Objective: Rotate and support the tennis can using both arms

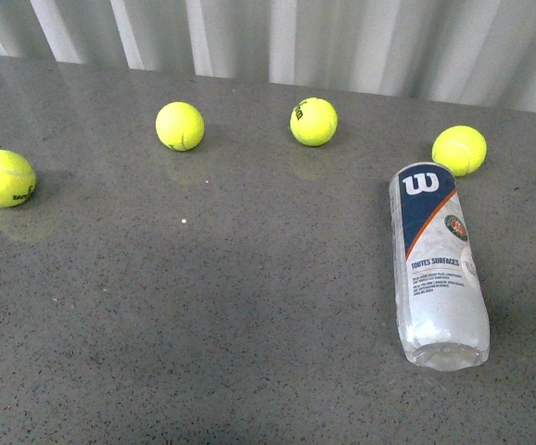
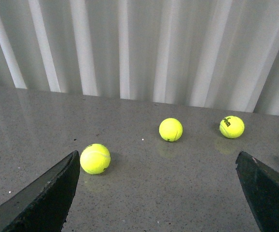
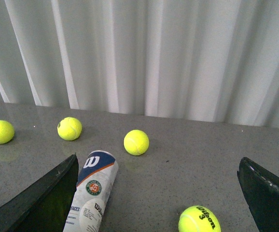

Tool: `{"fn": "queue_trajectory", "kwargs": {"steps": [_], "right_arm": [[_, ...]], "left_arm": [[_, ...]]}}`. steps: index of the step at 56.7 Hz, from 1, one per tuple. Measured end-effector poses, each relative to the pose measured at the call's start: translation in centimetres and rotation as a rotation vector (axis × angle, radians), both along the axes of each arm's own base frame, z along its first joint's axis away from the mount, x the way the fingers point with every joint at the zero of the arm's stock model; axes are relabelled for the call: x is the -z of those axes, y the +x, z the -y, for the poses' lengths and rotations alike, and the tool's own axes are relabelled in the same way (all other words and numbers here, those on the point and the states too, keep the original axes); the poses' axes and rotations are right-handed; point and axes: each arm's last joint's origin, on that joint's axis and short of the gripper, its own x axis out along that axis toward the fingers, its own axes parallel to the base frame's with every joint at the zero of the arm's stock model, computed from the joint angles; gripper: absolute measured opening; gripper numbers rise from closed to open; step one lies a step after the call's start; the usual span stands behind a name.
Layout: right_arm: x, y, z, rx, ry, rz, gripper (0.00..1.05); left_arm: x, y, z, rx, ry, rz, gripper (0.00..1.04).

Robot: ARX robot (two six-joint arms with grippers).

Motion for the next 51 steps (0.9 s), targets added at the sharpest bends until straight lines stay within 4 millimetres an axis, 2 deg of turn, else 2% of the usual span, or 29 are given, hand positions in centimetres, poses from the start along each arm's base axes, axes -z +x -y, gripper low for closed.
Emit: {"fn": "queue_trajectory", "kwargs": {"steps": [51], "right_arm": [[0.00, 0.00, 0.00, 0.000, 0.000, 0.000, 0.98]], "left_arm": [[0.00, 0.00, 0.00, 0.000, 0.000, 0.000, 0.98]]}}
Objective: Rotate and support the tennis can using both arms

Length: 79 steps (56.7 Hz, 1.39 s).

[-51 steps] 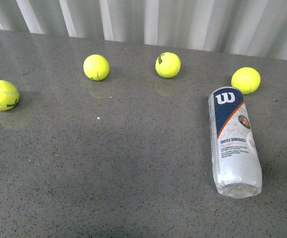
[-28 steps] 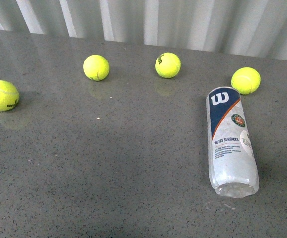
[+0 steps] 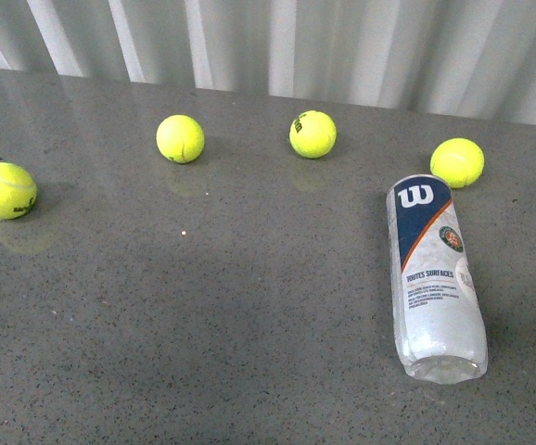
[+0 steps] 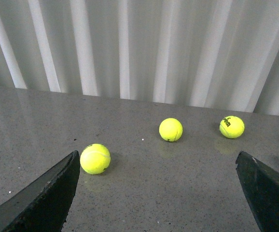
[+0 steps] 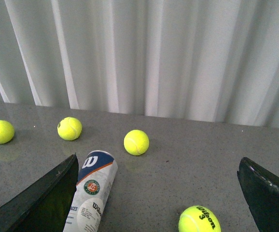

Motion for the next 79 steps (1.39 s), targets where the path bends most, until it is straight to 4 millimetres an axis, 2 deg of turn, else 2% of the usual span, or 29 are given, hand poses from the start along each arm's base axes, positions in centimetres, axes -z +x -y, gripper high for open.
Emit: {"fn": "queue_trajectory", "kwargs": {"steps": [14, 18, 20, 27, 32, 33, 37, 40, 43, 46, 49, 54, 63, 79], "right_arm": [[0.0, 0.0, 0.0, 0.000, 0.000, 0.000, 0.98], [-0.6, 0.2, 0.0, 0.059, 0.030, -0.229, 0.98], [-1.3, 0.6, 0.0, 0.058, 0.036, -0.275, 0.98], [-5.8, 3.9, 0.6, 0.103, 0.051, -0.204, 0.98], [-9.2, 8.4, 1.2, 0.143, 0.067, -0.142, 0.98], [-9.4, 8.9, 1.2, 0.145, 0.069, -0.148, 0.98], [-10.1, 13.5, 1.5, 0.145, 0.117, -0.259, 0.98], [-9.1, 17.7, 1.5, 0.136, 0.167, -0.409, 0.98], [-7.0, 21.7, 0.7, 0.121, 0.213, -0.595, 0.98], [-5.2, 23.9, -0.3, 0.082, 0.237, -0.725, 0.98], [-3.1, 25.2, -1.8, 0.033, 0.233, -0.857, 0.98], [-0.9, 25.4, -3.5, -0.011, 0.214, -0.963, 0.98], [1.4, 25.5, -5.8, -0.066, 0.184, -1.044, 0.98], [4.9, 25.7, -6.7, -0.088, 0.198, -1.124, 0.98]], "left_arm": [[0.0, 0.0, 0.0, 0.000, 0.000, 0.000, 0.98], [0.0, 0.0, 0.0, 0.000, 0.000, 0.000, 0.98], [0.0, 0.0, 0.0, 0.000, 0.000, 0.000, 0.98], [0.0, 0.0, 0.0, 0.000, 0.000, 0.000, 0.98], [0.0, 0.0, 0.0, -0.001, 0.000, 0.000, 0.98], [0.0, 0.0, 0.0, -0.001, 0.000, 0.000, 0.98], [0.0, 0.0, 0.0, 0.000, 0.000, 0.000, 0.98], [0.0, 0.0, 0.0, 0.000, 0.000, 0.000, 0.98], [0.0, 0.0, 0.0, 0.000, 0.000, 0.000, 0.98], [0.0, 0.0, 0.0, 0.000, 0.000, -0.001, 0.98], [0.0, 0.0, 0.0, 0.000, 0.000, 0.000, 0.98], [0.0, 0.0, 0.0, 0.000, 0.000, 0.000, 0.98], [0.0, 0.0, 0.0, 0.000, 0.000, 0.000, 0.98], [0.0, 0.0, 0.0, 0.000, 0.000, 0.000, 0.98]]}}
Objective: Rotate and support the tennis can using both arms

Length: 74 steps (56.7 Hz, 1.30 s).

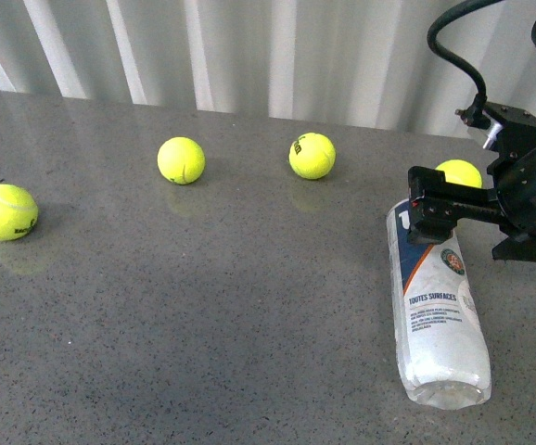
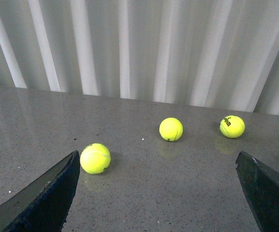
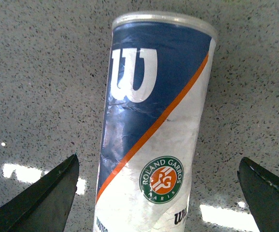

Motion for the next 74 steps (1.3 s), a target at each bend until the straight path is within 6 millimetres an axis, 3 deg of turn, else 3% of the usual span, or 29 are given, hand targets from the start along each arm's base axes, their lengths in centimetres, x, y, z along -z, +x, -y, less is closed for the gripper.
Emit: {"fn": "queue_trajectory", "kwargs": {"steps": [22, 36, 38, 44, 50, 67, 74], "right_arm": [[2.8, 0.3, -0.4, 0.012, -0.009, -0.036, 0.98], [3.3, 0.4, -0.5, 0.015, -0.016, -0.025, 0.98], [3.3, 0.4, -0.5, 0.015, -0.022, -0.020, 0.95], [3.3, 0.4, -0.6, 0.007, -0.030, -0.009, 0.71], [3.3, 0.5, -0.6, 0.004, -0.041, 0.000, 0.54], [2.8, 0.5, -0.6, -0.003, -0.048, 0.025, 0.24], [2.5, 0.4, -0.6, -0.012, -0.046, 0.032, 0.17]], "left_arm": [[0.0, 0.0, 0.0, 0.000, 0.000, 0.000, 0.98], [0.0, 0.0, 0.0, 0.000, 0.000, 0.000, 0.98], [0.0, 0.0, 0.0, 0.000, 0.000, 0.000, 0.98], [0.0, 0.0, 0.0, 0.000, 0.000, 0.000, 0.98], [0.0, 0.0, 0.0, 0.000, 0.000, 0.000, 0.98], [0.0, 0.0, 0.0, 0.000, 0.000, 0.000, 0.98], [0.0, 0.0, 0.0, 0.000, 0.000, 0.000, 0.98]]}}
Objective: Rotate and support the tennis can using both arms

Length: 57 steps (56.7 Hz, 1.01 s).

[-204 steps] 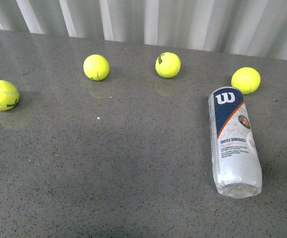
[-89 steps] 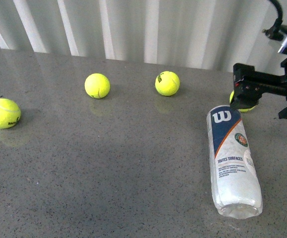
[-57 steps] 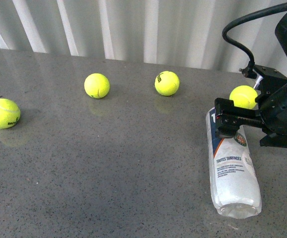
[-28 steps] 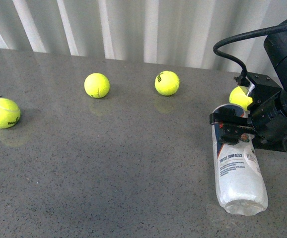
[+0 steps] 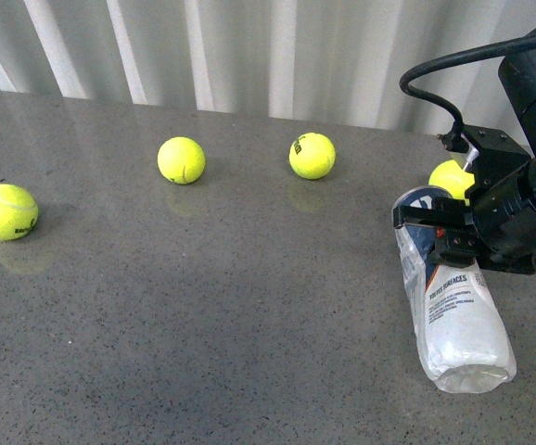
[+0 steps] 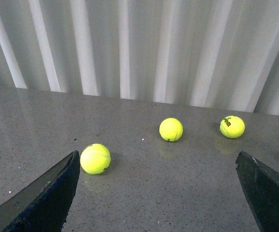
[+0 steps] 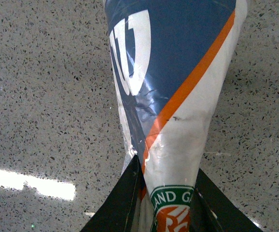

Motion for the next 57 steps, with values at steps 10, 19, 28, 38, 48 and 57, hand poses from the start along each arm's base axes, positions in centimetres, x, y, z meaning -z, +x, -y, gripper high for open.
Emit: {"fn": "queue_trajectory", "kwargs": {"steps": [10, 19, 28, 38, 48, 57], "right_arm": [[-0.7, -0.2, -0.2, -0.011, 0.003, 0.018, 0.11], [-2.7, -0.7, -0.6, -0.042, -0.017, 0.087, 0.08], [-5.5, -1.5, -1.1, -0.107, -0.191, 0.276, 0.06], [-8.2, -2.9, -1.3, -0.276, -0.430, 0.544, 0.06], [-7.5, -4.5, -1.1, -0.586, -0.713, 0.749, 0.06], [-5.0, -6.0, -1.1, -0.920, -0.840, 0.783, 0.06]], "left_arm": [[0.0, 0.0, 0.0, 0.000, 0.000, 0.000, 0.98], [0.0, 0.0, 0.0, 0.000, 0.000, 0.000, 0.98], [0.0, 0.0, 0.0, 0.000, 0.000, 0.000, 0.98], [0.0, 0.0, 0.0, 0.000, 0.000, 0.000, 0.98], [0.0, 0.0, 0.0, 0.000, 0.000, 0.000, 0.98], [0.0, 0.0, 0.0, 0.000, 0.000, 0.000, 0.98]]}}
